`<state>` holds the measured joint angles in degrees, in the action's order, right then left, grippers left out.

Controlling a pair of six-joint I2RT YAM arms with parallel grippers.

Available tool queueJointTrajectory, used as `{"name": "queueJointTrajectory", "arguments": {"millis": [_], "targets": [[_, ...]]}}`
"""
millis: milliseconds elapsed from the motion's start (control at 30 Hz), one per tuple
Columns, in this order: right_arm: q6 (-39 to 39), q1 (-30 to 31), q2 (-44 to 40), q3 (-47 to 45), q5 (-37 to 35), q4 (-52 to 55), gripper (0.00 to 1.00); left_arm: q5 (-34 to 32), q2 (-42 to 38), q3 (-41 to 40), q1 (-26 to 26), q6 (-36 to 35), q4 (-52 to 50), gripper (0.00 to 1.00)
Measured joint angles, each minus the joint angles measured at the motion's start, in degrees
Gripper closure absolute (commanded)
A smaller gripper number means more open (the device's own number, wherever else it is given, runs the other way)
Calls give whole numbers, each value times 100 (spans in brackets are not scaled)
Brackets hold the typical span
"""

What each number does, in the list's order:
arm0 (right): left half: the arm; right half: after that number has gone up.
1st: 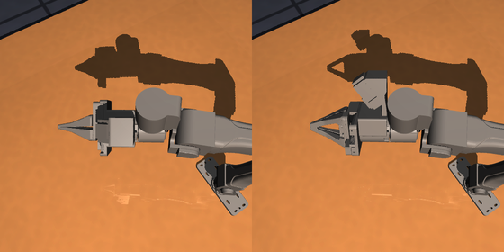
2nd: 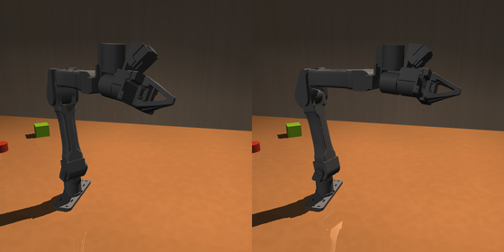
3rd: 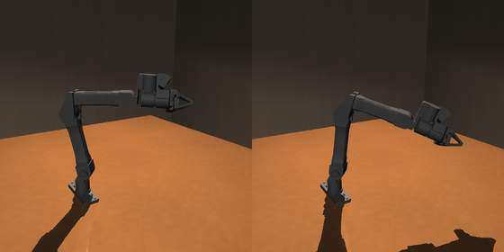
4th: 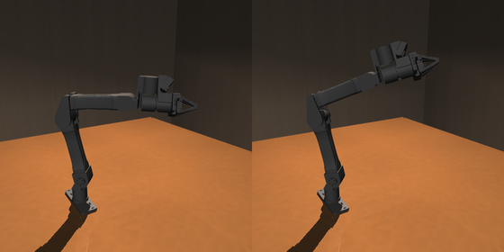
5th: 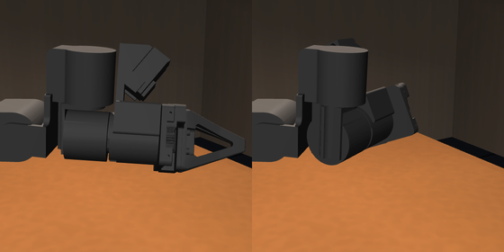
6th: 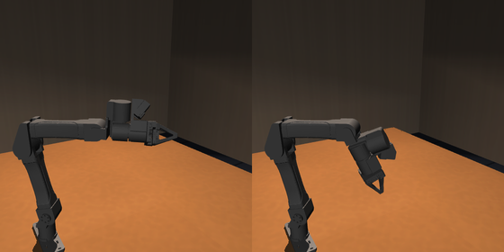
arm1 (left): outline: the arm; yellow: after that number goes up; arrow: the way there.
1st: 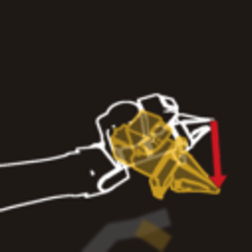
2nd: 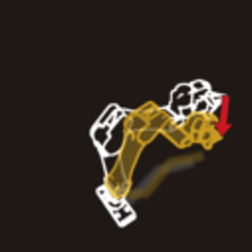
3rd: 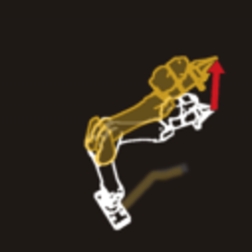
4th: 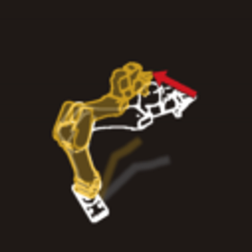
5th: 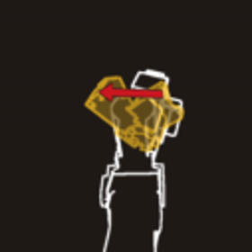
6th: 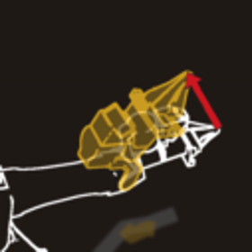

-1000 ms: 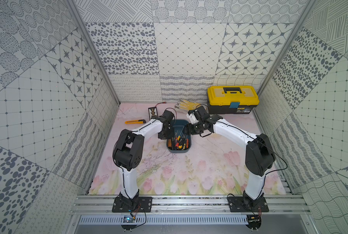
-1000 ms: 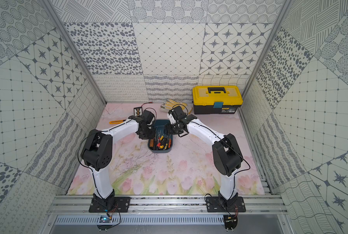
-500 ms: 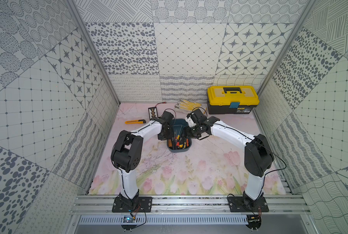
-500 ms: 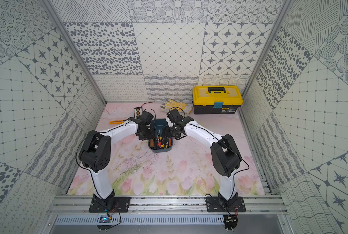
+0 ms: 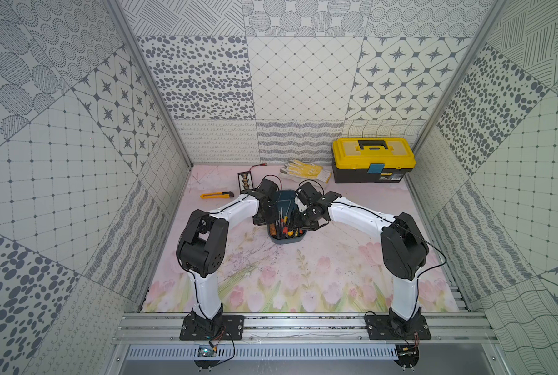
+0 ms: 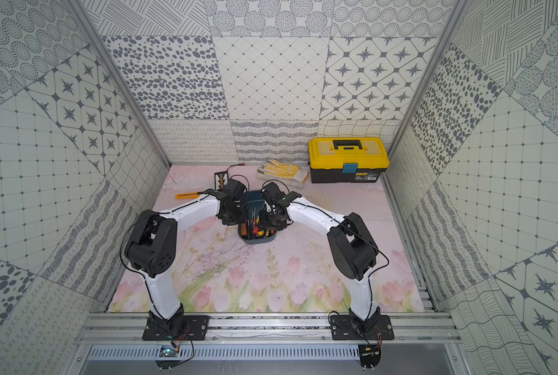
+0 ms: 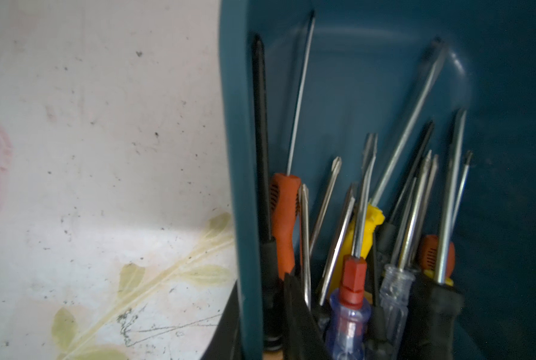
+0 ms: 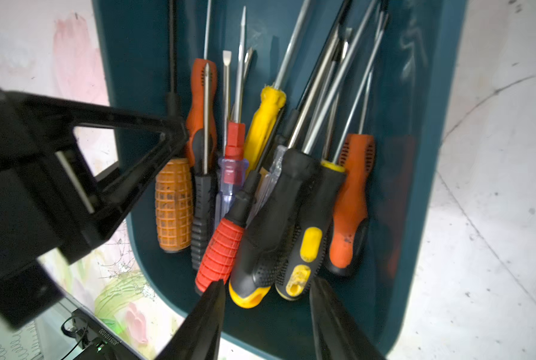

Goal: Take out the screwdriver from the storage box
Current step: Pick up the storage box at the center of the board, then pick up the screwdriver from the storage box.

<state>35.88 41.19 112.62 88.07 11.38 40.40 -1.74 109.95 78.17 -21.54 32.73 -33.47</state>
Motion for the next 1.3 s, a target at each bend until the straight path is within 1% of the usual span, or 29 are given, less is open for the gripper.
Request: {"name": "queueJointTrajectory", "arguments": {"millis": [167,267,433,567,833,1100,1133,1300], "targets": [[70,0,162,28,-46,26,53,-57,-24,-13,-31,50,-4,100],[83,0,254,127,-9,26,57,-136,-42,-24,-68,109,-20,100],[59,0,374,249,57,11,55,-210,-42,-20,-116,170,-46,100],[55,0,428,315,109,17,55,-302,-26,15,-155,175,-83,100],[44,-4,503,387,164,24,63,-372,4,66,-188,175,-149,100],[-79,-15,629,525,107,24,61,-396,4,66,-201,173,-146,100],[-90,-17,638,529,98,11,61,-396,4,68,-201,173,-149,100],[-144,-39,662,535,76,13,73,-400,4,74,-208,175,-155,100]]}}
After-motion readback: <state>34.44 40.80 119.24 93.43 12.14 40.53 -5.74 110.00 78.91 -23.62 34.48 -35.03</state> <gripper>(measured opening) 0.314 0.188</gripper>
